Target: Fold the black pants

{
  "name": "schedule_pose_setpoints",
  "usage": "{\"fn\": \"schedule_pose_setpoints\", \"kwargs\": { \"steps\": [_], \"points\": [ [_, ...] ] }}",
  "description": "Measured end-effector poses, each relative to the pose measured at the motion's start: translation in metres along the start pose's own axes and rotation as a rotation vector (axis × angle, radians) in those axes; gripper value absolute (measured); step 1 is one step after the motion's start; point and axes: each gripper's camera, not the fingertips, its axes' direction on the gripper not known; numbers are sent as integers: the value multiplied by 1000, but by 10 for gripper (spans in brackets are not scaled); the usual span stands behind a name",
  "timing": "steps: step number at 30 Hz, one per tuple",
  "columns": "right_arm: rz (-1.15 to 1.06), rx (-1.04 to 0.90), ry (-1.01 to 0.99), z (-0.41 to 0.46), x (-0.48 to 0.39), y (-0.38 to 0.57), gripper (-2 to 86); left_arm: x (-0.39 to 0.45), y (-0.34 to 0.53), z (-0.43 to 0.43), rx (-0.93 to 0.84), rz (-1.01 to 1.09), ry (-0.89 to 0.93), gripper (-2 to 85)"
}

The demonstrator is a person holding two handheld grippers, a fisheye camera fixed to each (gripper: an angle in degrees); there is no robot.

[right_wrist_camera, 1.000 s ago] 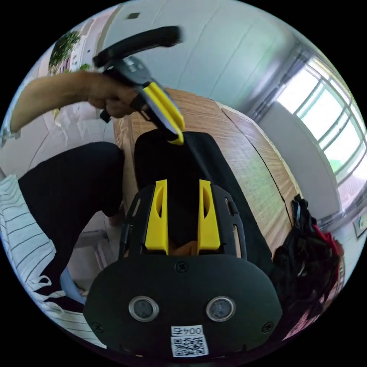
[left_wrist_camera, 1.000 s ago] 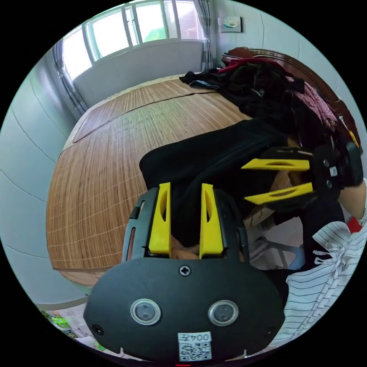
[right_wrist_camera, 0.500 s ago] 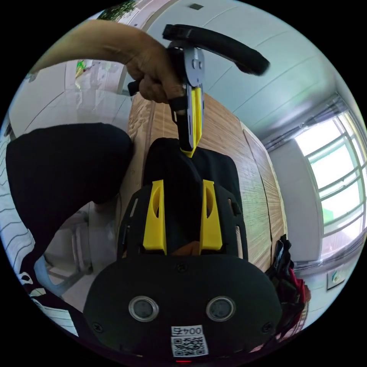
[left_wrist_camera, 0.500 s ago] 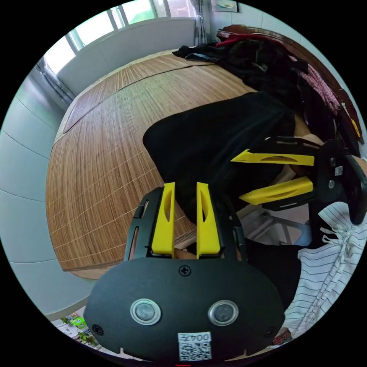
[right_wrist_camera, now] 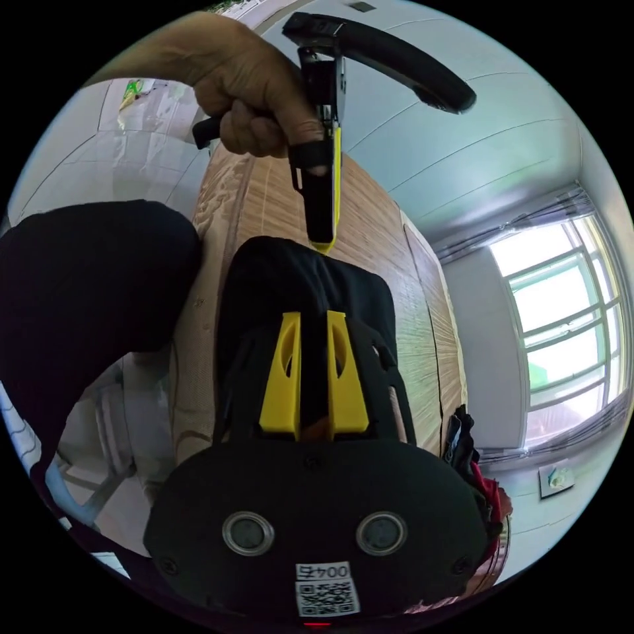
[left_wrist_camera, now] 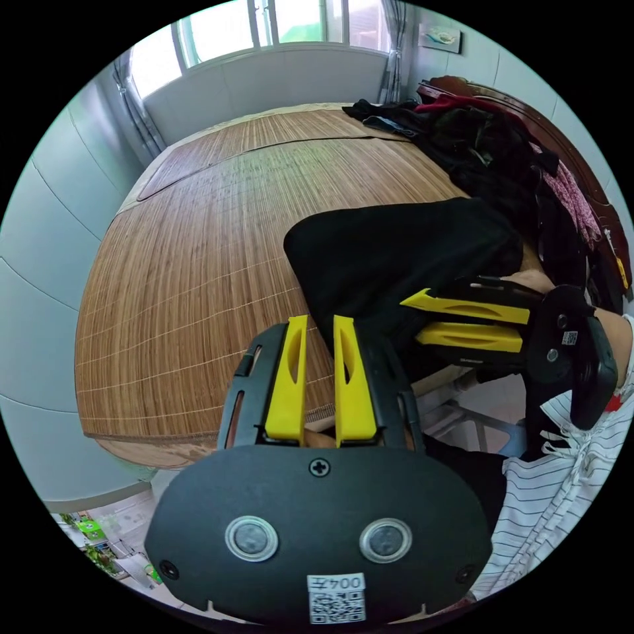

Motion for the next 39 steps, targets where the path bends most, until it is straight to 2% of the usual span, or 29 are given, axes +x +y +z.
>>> {"fn": "schedule_pose_setpoints", "kwargs": {
  "steps": [5, 7, 13, 16, 20, 21, 23, 26, 27, 32, 37, 39],
  "points": [
    [124, 70, -66, -6, 18, -19, 62, -13, -10, -26, 19, -21, -61, 68],
    [85, 0, -92, 15, 1, -22, 68, -15, -14, -29, 10, -32, -84, 69],
    [77, 77, 57, -23, -6, 16, 85, 11, -31, -52, 70, -25, -90, 67],
    [250, 126, 88, -52, 32, 66, 57, 33, -46, -63, 163, -37, -34, 67],
    [729, -31, 78, -22, 129, 156, 51, 63, -73, -30, 181, -70, 20, 71],
    [872, -72, 50, -8, 153, 186, 52, 69, -80, -12, 155, -86, -7, 74],
    [1001, -124, 18, 11, 175, 221, 53, 73, -84, 14, 108, -110, -100, 77],
    [949, -253, -62, 47, 174, 248, 55, 68, -77, 42, 76, -124, -169, 78],
    [937, -193, -35, 49, 166, 255, 54, 68, -73, 45, 96, -118, -174, 79],
    [918, -228, -46, 51, 176, 251, 51, 60, -70, 52, 111, -133, -178, 79],
    [896, -164, -18, 3, 178, 234, 57, 50, -76, 15, 90, -157, -164, 82],
    [833, -288, -129, 24, 159, 234, 57, 41, -65, -7, 107, -149, -124, 87]
  ]
}}
